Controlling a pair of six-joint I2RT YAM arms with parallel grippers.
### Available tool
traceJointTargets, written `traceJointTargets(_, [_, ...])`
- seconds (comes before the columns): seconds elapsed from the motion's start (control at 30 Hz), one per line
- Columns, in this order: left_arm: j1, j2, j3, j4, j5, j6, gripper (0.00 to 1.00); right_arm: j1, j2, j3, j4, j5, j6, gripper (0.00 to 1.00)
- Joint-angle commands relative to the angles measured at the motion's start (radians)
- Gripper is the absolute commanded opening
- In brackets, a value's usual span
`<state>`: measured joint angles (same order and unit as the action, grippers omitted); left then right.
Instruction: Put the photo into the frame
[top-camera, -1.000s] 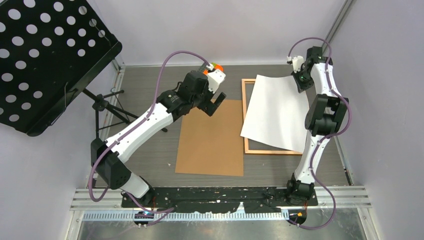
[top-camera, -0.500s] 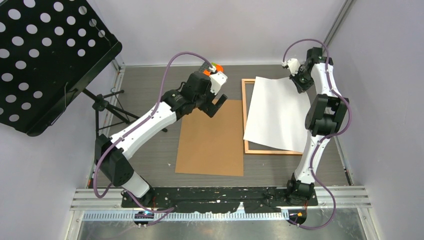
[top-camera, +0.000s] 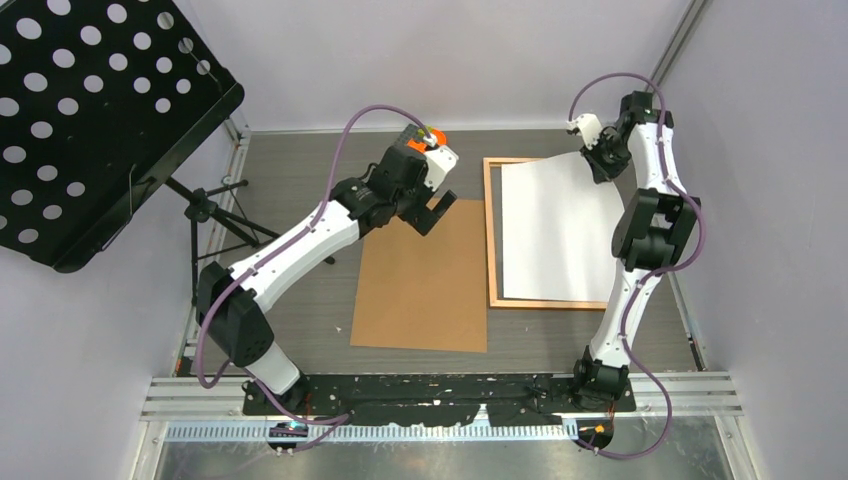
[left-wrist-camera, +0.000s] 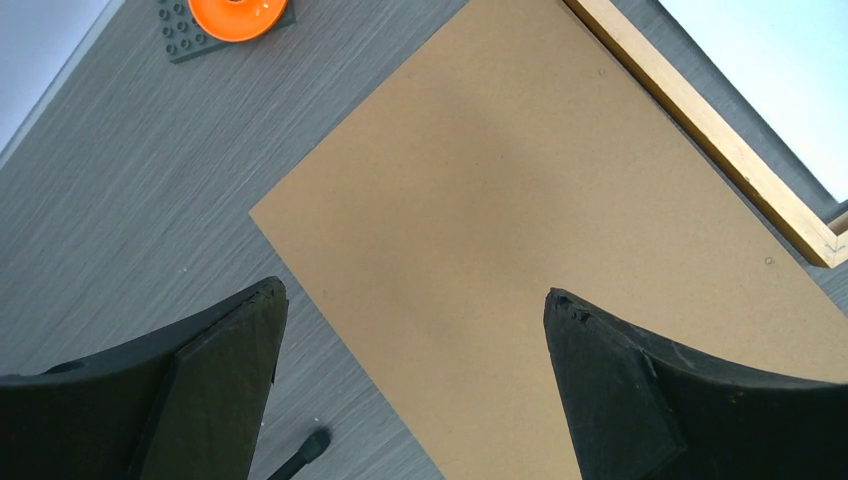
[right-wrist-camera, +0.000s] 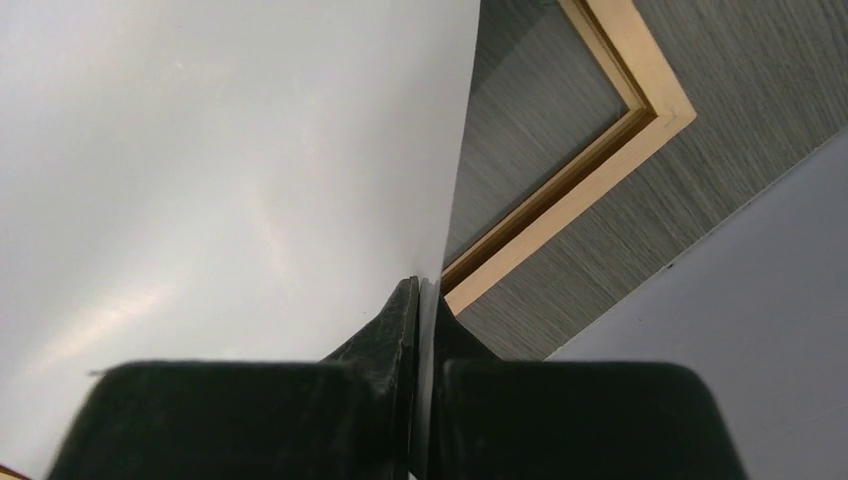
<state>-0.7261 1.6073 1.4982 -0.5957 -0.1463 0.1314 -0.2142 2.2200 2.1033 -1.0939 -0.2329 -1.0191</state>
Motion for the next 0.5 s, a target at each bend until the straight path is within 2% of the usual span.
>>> traceJointTargets(0.0, [0.001,-0.001,0.049,0.012,-0.013,0.014,1.0,-0.003,0.023,0.077,0.011,-0.054,0.045,0.06])
traceJointTargets(0.2, [0.001,0.007,0.052,0.013,-0.01,0.013,1.0,0.015,0.062,0.11,0.006,-0.057,0.066,0.06])
traceJointTargets(0.47, [0.001,0.011,0.048,0.016,-0.003,0.008,1.0,0.016,0.08,0.11,0.043,-0.113,0.205,0.06])
